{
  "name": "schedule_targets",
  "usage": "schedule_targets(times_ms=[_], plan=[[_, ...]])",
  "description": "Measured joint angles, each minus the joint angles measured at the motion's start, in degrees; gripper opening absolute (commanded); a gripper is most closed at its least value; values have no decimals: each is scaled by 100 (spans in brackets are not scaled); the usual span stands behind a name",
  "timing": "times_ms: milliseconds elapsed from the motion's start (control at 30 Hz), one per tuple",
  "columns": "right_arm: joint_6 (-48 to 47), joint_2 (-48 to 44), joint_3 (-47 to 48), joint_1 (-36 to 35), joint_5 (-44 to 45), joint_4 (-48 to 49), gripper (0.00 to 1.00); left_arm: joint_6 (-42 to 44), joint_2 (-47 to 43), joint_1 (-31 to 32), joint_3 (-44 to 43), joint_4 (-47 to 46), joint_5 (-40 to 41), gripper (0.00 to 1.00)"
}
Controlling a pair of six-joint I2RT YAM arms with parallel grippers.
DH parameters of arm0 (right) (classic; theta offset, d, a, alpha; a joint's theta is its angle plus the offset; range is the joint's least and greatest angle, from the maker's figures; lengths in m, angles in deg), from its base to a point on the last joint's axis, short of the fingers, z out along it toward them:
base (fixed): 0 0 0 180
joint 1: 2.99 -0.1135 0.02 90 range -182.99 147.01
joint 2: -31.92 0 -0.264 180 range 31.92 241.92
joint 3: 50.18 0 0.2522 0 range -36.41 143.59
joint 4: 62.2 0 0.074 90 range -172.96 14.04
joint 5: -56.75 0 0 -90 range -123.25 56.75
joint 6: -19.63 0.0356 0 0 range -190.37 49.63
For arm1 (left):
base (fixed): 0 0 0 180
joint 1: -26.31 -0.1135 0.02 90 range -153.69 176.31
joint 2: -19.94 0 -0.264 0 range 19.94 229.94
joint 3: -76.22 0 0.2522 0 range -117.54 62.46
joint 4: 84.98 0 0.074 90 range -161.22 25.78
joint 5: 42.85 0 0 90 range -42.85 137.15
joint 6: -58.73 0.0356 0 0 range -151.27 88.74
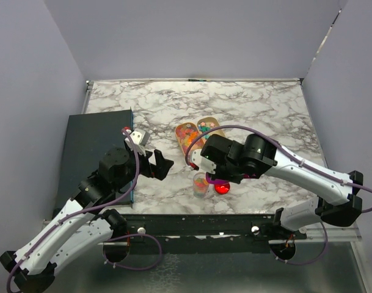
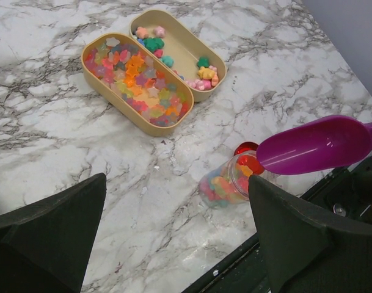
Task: Pack the candies
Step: Place the fake candies in the packing bottle, then place the spatula at the center of the board.
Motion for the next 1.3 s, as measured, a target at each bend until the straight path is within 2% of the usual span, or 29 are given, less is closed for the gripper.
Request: schedule_targets(times_ms=[233,367,567,700,867,1000,1167,1300], plan=[[74,17,96,-24,260,-39,0,15,-92,0,15,4,24,99],[254,-273,-22,-26,520,260,1,15,-131,0,15,4,31,99],[850,-1635,-1196,33,1390,1394,1,13,-131,0,15,2,66,99],[1449,-2129,-2068,280,2046,2199,1,13,-74,0,15,2,79,99],[2076,-2308,-3005,970,2509,3200,1,13,33,0,15,2,92,99],[2461,-2358,-3442,1834,2516,3912,1,11,66,0,15,7,122,99],[2787,-2017,-3954,3206,2028,5027,1,-4,70,0,15,4,188,99],[2946,-1373,-4330,3810,1663,5860,1,-9,68,0,15,4,216,99]])
